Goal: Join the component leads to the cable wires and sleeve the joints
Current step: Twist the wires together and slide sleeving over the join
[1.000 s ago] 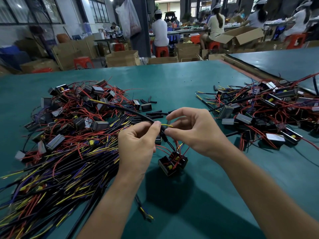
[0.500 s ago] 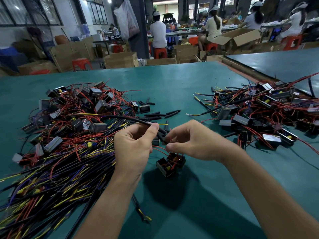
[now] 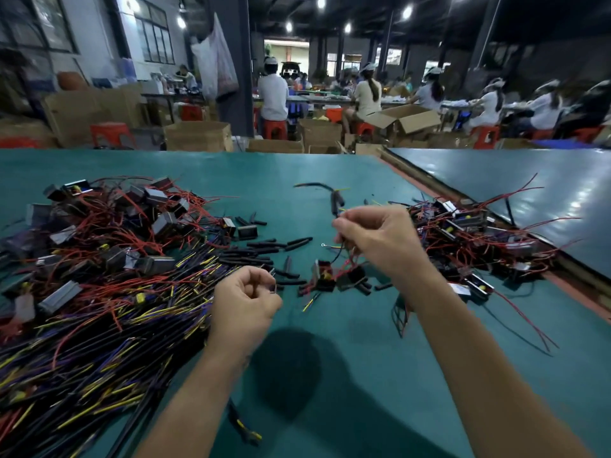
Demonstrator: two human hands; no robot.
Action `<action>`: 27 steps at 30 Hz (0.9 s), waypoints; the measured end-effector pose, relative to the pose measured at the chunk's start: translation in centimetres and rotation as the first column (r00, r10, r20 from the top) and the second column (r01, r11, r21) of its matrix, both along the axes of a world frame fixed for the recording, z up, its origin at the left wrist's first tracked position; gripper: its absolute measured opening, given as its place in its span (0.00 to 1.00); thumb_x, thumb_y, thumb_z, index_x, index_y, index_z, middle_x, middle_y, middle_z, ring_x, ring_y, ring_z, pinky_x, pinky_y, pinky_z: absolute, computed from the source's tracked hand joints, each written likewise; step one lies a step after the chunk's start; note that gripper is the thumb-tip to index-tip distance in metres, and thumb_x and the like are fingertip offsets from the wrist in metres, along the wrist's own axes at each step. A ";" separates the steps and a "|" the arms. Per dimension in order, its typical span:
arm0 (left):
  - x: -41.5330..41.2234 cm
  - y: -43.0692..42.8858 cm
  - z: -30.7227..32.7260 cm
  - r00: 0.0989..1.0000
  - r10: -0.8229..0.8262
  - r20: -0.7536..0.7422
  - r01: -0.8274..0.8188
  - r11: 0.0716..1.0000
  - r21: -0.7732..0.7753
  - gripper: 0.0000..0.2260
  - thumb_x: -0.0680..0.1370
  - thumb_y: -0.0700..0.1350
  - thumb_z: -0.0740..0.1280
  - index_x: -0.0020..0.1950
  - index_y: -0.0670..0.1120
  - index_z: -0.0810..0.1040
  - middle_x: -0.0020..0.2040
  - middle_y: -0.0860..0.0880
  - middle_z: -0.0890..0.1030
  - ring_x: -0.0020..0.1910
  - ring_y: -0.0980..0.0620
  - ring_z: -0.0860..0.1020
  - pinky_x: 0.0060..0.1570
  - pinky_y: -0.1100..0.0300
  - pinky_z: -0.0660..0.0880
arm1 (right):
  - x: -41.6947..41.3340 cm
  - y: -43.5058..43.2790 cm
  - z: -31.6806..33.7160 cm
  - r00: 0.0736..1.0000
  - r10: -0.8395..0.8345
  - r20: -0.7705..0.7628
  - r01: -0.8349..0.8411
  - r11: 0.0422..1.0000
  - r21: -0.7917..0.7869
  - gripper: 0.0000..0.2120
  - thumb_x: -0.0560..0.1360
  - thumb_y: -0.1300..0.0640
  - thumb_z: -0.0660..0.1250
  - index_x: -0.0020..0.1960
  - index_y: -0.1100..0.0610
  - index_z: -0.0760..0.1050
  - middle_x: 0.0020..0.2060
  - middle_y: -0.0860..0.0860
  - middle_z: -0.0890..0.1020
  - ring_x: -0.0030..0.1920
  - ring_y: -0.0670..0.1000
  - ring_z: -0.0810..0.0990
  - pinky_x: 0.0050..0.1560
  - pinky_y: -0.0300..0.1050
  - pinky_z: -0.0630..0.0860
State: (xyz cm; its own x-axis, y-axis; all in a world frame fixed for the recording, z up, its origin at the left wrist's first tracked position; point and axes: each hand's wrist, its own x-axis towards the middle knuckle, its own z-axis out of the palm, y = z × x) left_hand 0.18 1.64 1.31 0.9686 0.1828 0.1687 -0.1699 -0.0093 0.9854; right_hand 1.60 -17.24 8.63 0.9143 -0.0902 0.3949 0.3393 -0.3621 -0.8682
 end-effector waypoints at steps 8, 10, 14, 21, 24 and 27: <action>0.2 -0.2 -1.5 0.998 -0.040 -0.051 0.053 0.960 0.276 0.17 0.66 0.25 0.60 0.37 0.46 0.77 0.23 0.56 0.63 0.24 0.54 0.59 0.29 0.61 0.56 | 7.8 -8.4 6.9 0.701 -0.634 0.327 0.676 0.443 -0.590 0.08 0.74 0.56 0.67 0.49 0.54 0.85 0.44 0.59 0.85 0.46 0.61 0.81 0.44 0.48 0.75; 0.0 -0.2 -1.5 0.998 -0.042 -0.052 0.056 0.951 0.303 0.17 0.64 0.25 0.59 0.36 0.46 0.77 0.23 0.56 0.62 0.24 0.53 0.58 0.30 0.60 0.56 | 9.3 -9.8 4.8 0.724 -0.667 0.175 0.519 0.360 -0.775 0.12 0.74 0.58 0.65 0.56 0.58 0.81 0.47 0.61 0.83 0.49 0.61 0.79 0.45 0.49 0.76; -0.1 -0.1 -1.4 0.999 -0.018 -0.034 0.029 0.938 0.344 0.16 0.63 0.27 0.58 0.34 0.47 0.77 0.23 0.56 0.60 0.24 0.54 0.58 0.28 0.60 0.55 | 9.5 -11.2 0.0 0.734 -0.672 -0.096 0.208 0.357 -0.911 0.24 0.75 0.48 0.65 0.67 0.58 0.69 0.65 0.64 0.72 0.65 0.65 0.70 0.64 0.58 0.71; -0.4 -0.3 -1.2 0.999 -0.008 -0.033 0.020 0.930 0.367 0.16 0.64 0.28 0.56 0.33 0.47 0.77 0.21 0.55 0.62 0.20 0.56 0.60 0.21 0.66 0.54 | 9.2 -9.2 0.8 0.776 -0.629 0.045 0.277 0.275 -0.920 0.34 0.69 0.50 0.67 0.71 0.55 0.60 0.71 0.61 0.60 0.69 0.65 0.62 0.70 0.66 0.58; -0.5 -0.4 -1.3 0.999 0.006 -0.047 0.012 0.927 0.374 0.18 0.67 0.28 0.55 0.33 0.47 0.77 0.25 0.51 0.65 0.20 0.56 0.58 0.21 0.65 0.54 | 8.3 -7.2 1.2 0.813 -0.560 0.159 0.318 0.199 -0.927 0.31 0.67 0.50 0.67 0.68 0.56 0.63 0.73 0.62 0.58 0.71 0.65 0.60 0.71 0.70 0.53; -0.6 -0.4 -1.1 0.998 -0.004 -0.062 0.026 0.933 0.360 0.19 0.69 0.27 0.54 0.32 0.47 0.77 0.28 0.44 0.68 0.23 0.53 0.59 0.22 0.64 0.54 | 7.2 -4.7 -0.1 0.869 -0.453 0.197 0.303 0.175 -0.937 0.25 0.69 0.51 0.66 0.63 0.58 0.68 0.71 0.62 0.62 0.71 0.63 0.61 0.73 0.69 0.51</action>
